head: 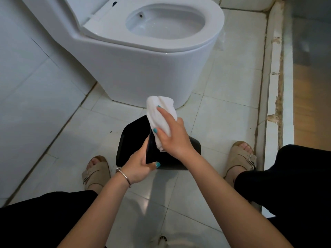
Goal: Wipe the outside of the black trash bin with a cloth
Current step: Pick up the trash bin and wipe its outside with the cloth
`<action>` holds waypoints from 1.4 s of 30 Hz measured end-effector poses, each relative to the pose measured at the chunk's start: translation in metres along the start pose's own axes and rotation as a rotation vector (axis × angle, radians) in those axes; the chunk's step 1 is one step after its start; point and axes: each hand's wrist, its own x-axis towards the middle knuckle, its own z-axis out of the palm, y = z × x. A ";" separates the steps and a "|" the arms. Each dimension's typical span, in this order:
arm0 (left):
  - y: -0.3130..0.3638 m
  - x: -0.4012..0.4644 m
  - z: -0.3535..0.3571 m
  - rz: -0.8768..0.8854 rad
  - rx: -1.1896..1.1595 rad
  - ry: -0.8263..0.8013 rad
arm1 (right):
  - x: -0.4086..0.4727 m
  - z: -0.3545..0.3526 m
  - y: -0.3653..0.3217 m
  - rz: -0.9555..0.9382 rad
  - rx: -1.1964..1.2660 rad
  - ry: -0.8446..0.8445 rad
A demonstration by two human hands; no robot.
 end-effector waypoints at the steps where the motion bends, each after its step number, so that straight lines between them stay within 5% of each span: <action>1: 0.001 -0.001 0.001 -0.001 0.000 0.001 | 0.001 0.000 -0.003 -0.018 0.006 -0.007; 11: -0.007 -0.004 -0.007 -0.056 -0.020 0.063 | -0.002 -0.016 0.068 0.349 -0.084 0.109; 19: -0.009 -0.011 -0.011 0.033 -0.009 0.078 | -0.016 0.022 -0.001 0.002 -0.104 -0.019; 24: -0.010 -0.016 -0.015 0.025 -0.036 0.107 | -0.018 0.022 0.015 -0.002 -0.087 0.010; 34: -0.006 -0.011 -0.018 -0.069 -0.058 0.091 | -0.025 -0.007 0.092 0.497 -0.158 0.136; 42: 0.000 -0.003 -0.018 -0.008 -0.083 0.048 | -0.026 0.018 0.019 0.150 -0.109 0.054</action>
